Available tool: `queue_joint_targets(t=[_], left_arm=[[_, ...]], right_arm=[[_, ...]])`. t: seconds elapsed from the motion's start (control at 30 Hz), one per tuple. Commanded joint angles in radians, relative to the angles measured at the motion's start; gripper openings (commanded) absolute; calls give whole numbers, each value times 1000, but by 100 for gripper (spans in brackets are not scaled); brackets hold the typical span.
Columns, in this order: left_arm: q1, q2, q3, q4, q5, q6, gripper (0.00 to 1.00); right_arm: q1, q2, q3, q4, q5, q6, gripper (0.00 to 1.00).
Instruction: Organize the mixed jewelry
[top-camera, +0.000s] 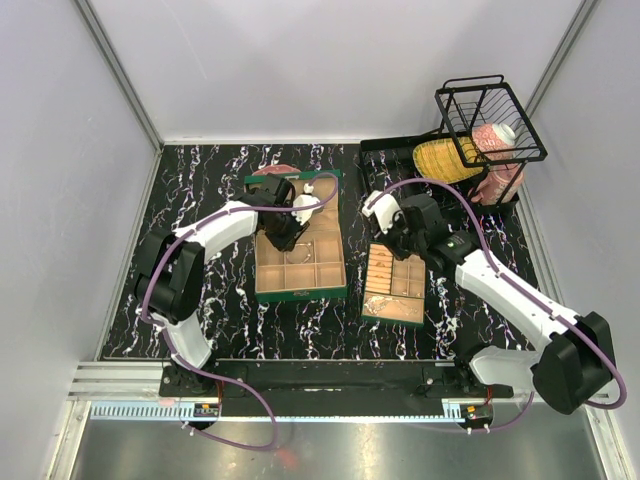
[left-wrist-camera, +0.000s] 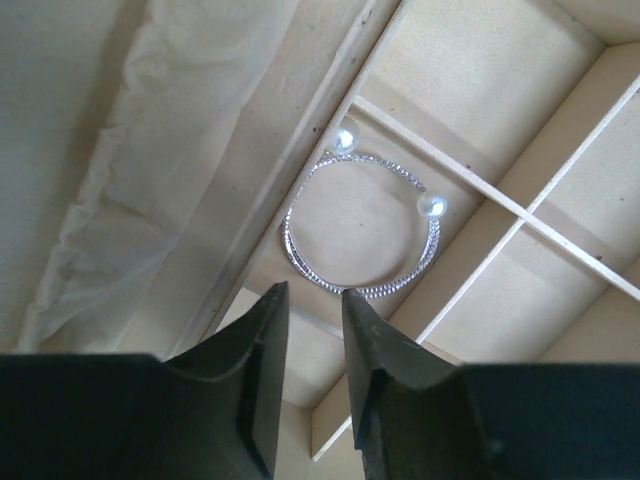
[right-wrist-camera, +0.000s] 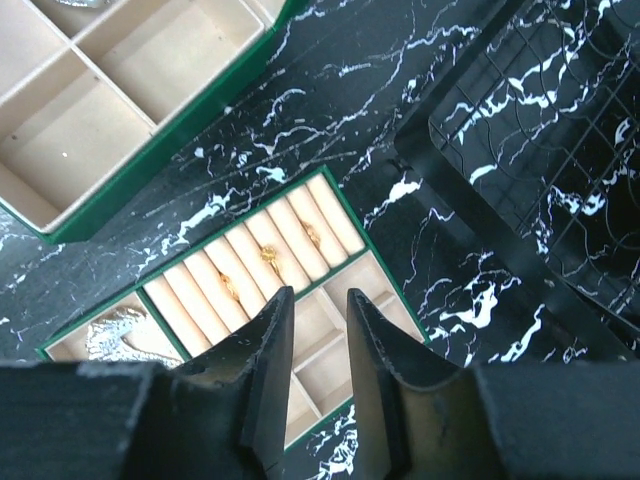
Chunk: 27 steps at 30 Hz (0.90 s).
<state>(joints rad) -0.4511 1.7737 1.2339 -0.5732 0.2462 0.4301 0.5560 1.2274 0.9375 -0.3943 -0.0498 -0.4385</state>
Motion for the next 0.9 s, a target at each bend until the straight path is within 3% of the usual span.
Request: queue_joint_targets(t=[0.0, 0.17, 0.43, 0.87], left_arm=[[-4, -51, 4, 35, -19, 4, 34], [-4, -95, 44, 6, -2, -13, 45], [-4, -226, 78, -39, 34, -37, 50], [-4, -410, -14, -57, 51, -50, 54]], right_arm=[[-10, -57, -23, -26, 79, -23, 37], [-30, -94, -51, -70, 120, -48, 41], [-114, -98, -89, -132, 136, -26, 42], [-295, 162, -45, -184, 71, 96, 45]])
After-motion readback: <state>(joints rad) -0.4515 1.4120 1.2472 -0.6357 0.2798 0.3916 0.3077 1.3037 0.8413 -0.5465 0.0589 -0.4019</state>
